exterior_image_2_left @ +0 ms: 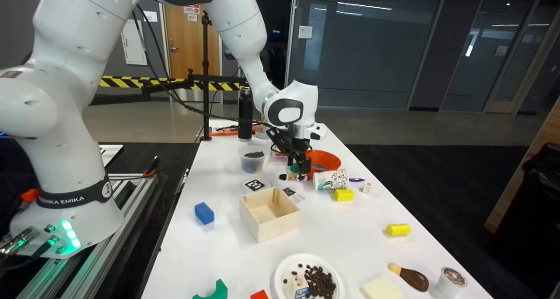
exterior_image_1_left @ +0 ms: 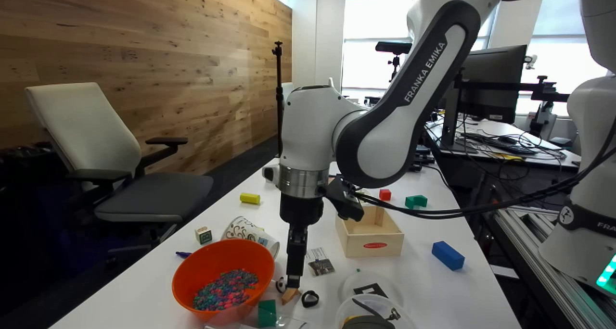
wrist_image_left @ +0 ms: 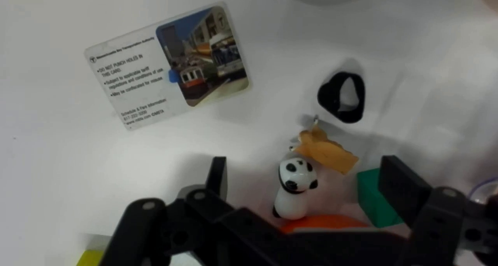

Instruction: Move the toy panda to the right.

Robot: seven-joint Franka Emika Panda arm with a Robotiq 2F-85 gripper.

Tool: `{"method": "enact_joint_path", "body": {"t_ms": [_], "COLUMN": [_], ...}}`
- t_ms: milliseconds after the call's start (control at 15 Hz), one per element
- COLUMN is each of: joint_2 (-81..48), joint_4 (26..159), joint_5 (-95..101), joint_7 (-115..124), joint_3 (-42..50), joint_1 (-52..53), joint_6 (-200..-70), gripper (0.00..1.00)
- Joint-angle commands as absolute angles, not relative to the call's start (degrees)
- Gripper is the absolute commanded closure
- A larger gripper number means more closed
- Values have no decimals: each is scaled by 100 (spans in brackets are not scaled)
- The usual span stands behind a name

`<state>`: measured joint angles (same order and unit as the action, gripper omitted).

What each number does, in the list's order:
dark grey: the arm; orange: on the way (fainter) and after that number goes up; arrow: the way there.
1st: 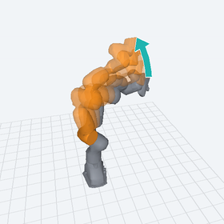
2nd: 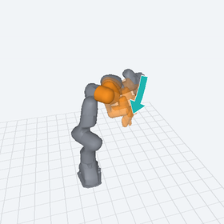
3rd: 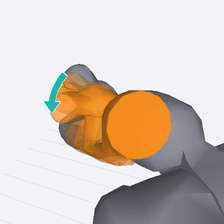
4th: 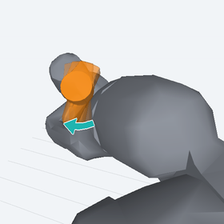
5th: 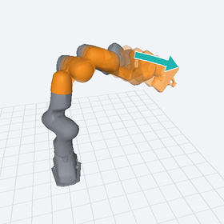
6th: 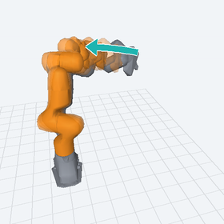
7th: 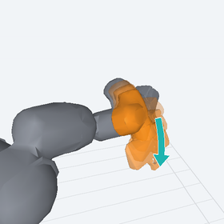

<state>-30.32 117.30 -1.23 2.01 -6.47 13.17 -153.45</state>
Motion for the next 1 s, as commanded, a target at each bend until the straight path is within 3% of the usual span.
{"method": "enact_joint_path", "body": {"t_ms": [0, 800, 933], "joint_2": [-3100, -3256, -3288], "joint_4": [11697, 11702, 11698], "joint_5": [118, 47, 57], "joint_7": [388, 628, 669], "joint_3": [-574, -442, -386], "joint_1": [1456, 1521, 1536], "joint_6": [-15451, -16077, -16118], "gripper": [0, 0, 7]}}
